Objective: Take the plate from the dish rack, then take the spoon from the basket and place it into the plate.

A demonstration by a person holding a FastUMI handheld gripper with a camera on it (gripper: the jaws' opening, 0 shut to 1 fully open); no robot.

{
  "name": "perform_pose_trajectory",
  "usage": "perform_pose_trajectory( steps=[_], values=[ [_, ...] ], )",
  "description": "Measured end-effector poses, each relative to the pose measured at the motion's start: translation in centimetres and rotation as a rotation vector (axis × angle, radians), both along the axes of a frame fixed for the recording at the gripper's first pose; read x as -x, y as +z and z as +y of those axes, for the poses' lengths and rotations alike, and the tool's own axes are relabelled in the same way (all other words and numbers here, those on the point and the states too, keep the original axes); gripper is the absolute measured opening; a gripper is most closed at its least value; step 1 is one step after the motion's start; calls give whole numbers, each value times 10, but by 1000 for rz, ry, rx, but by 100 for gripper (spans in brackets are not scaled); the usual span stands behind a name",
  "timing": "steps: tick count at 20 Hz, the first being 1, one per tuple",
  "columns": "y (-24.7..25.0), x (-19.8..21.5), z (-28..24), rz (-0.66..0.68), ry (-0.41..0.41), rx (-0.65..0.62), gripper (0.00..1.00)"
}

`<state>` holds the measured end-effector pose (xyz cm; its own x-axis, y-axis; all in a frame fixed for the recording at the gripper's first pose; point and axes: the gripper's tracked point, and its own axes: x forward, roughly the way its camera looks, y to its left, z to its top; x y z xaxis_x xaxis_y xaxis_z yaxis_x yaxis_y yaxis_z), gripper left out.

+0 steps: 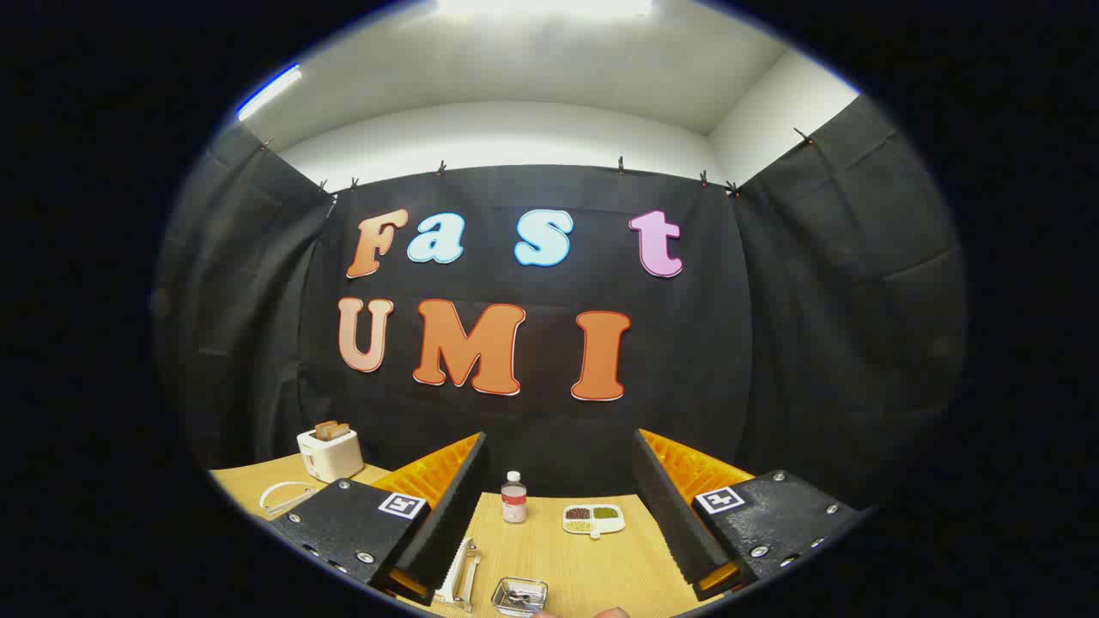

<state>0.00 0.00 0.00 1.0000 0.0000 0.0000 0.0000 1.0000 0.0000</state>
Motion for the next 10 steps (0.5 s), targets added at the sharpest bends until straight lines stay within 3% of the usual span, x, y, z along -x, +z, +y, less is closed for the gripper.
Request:
perform_pose_trajectory(
  steps=[10],
  values=[
    [8, -7, 17, 5, 28, -19, 98]
  ],
)
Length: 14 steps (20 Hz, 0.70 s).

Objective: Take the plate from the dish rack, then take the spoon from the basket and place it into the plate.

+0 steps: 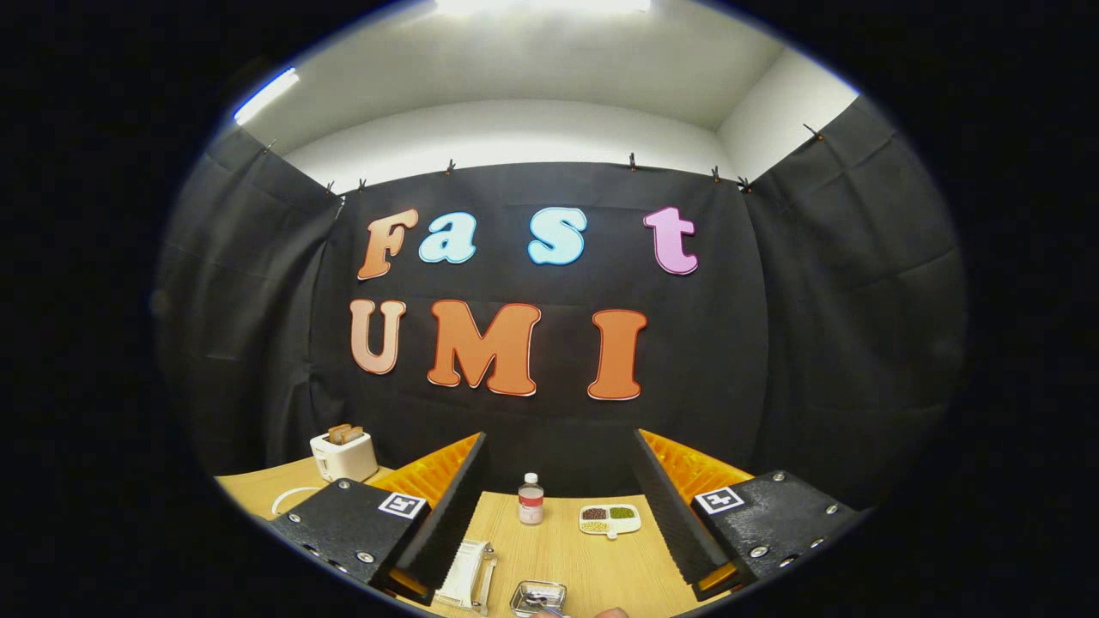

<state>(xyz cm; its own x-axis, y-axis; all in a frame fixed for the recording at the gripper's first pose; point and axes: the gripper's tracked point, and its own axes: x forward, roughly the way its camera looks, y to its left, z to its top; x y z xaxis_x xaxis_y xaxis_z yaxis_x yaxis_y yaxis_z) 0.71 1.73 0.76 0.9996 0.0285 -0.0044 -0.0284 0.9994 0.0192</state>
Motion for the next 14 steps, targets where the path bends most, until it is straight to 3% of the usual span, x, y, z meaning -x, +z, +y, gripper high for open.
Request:
perform_pose_trajectory(
  steps=[14],
  values=[
    [-3, -9, 29, 56, 40, -34, 98]
  ],
)
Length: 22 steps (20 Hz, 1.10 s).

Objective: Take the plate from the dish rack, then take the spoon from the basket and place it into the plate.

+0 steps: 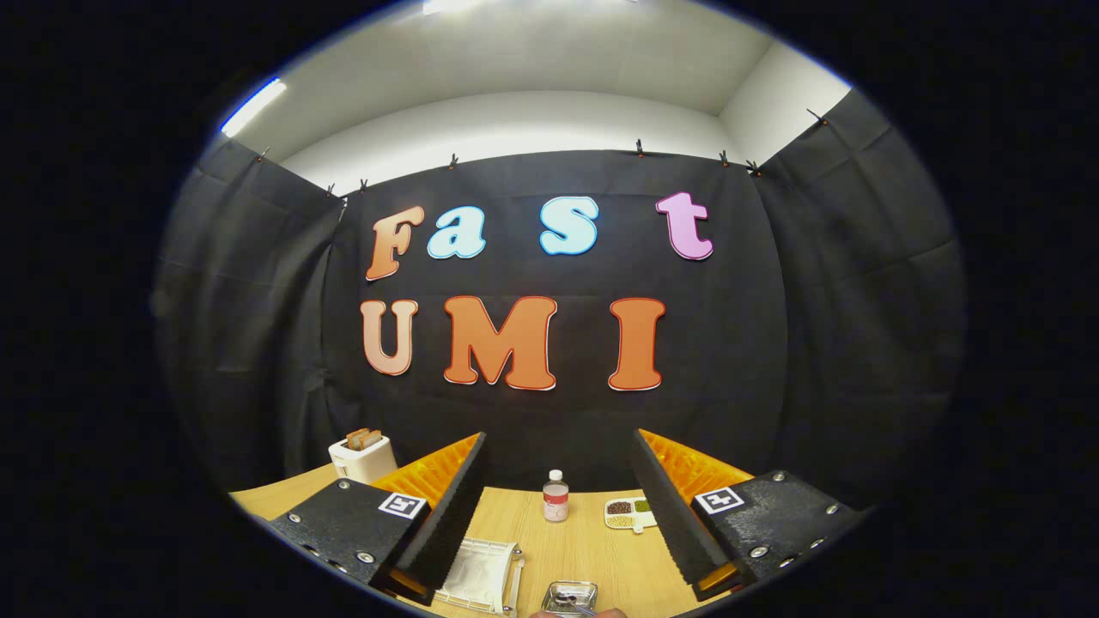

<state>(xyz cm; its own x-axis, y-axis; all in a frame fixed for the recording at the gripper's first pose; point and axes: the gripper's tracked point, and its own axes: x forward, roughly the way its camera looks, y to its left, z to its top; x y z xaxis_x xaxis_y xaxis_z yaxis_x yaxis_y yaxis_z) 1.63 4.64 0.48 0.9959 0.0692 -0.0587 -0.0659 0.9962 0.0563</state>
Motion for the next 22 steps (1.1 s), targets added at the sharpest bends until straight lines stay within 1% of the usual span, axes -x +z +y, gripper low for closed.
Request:
perform_pose_trajectory(
  steps=[9, 16, 22],
  values=[
    [-8, -2, 19, 31, 31, 44, 98],
    [-32, 0, 51, 103, 117, 60, 98],
    [-48, -2, 80, 179, 181, 41, 98]
  ],
)
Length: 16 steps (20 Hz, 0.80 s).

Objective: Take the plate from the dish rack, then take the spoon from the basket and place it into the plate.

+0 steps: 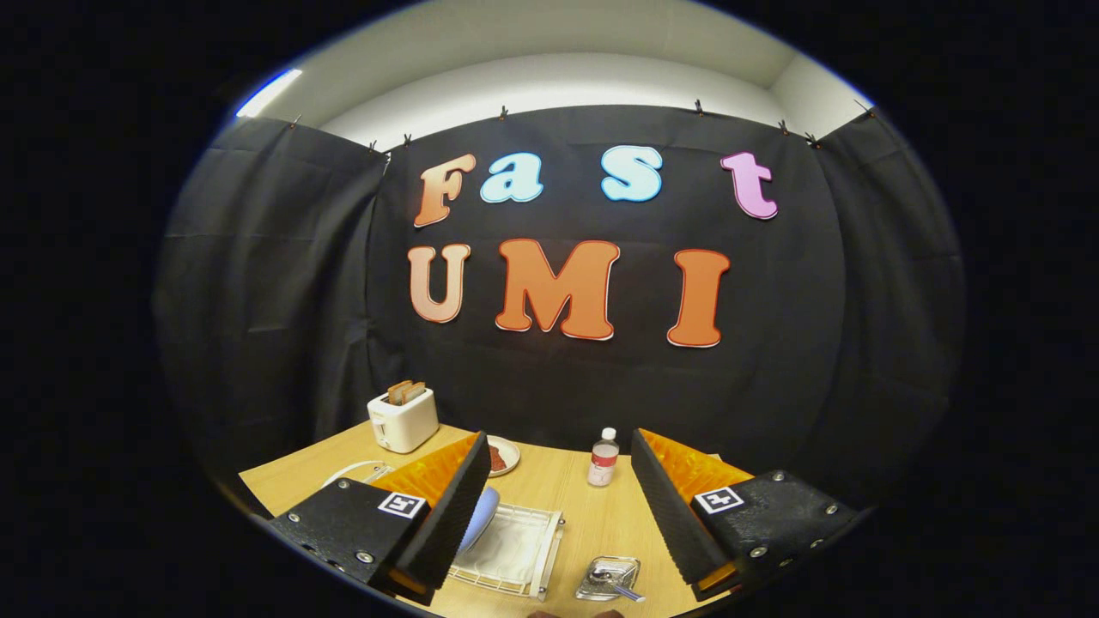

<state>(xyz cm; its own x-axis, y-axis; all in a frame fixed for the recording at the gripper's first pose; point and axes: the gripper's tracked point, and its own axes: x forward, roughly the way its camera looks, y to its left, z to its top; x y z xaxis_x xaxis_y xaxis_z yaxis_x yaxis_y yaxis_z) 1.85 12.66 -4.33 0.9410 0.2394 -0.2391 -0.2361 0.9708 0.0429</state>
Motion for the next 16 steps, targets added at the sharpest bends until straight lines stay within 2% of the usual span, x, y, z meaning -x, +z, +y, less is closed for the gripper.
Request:
perform_pose_trajectory(
  steps=[3, 11, 16],
  values=[
    [-16, -2, 19, 71, 32, -30, 98],
    [-91, -2, 80, 390, 140, -42, 98],
    [-135, -12, 99, 544, 147, 6, 98]
  ],
)
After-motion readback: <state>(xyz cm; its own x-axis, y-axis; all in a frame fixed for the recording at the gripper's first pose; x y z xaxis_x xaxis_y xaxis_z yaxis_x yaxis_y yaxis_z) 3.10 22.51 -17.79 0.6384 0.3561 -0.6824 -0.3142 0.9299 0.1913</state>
